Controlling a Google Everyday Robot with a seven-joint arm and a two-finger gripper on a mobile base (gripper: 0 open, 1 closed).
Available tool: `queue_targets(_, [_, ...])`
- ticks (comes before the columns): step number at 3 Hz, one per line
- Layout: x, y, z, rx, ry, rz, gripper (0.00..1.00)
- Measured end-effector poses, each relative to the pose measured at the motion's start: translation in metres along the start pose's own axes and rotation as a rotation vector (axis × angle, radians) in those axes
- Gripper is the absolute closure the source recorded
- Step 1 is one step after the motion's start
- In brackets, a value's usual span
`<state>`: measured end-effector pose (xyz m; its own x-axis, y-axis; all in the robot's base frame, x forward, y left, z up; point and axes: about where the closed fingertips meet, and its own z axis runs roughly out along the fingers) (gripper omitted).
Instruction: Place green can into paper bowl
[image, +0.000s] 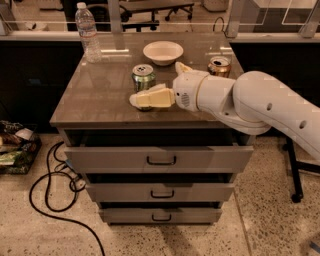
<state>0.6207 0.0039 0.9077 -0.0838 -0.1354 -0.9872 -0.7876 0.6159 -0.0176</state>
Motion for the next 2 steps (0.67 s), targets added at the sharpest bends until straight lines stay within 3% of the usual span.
queue_targets(1, [0.004, 0.000, 0.020, -0.022, -0.046, -0.009, 0.00])
queue_targets(2, [0.006, 0.003, 0.039, -0.042, -0.083, -0.020, 0.18])
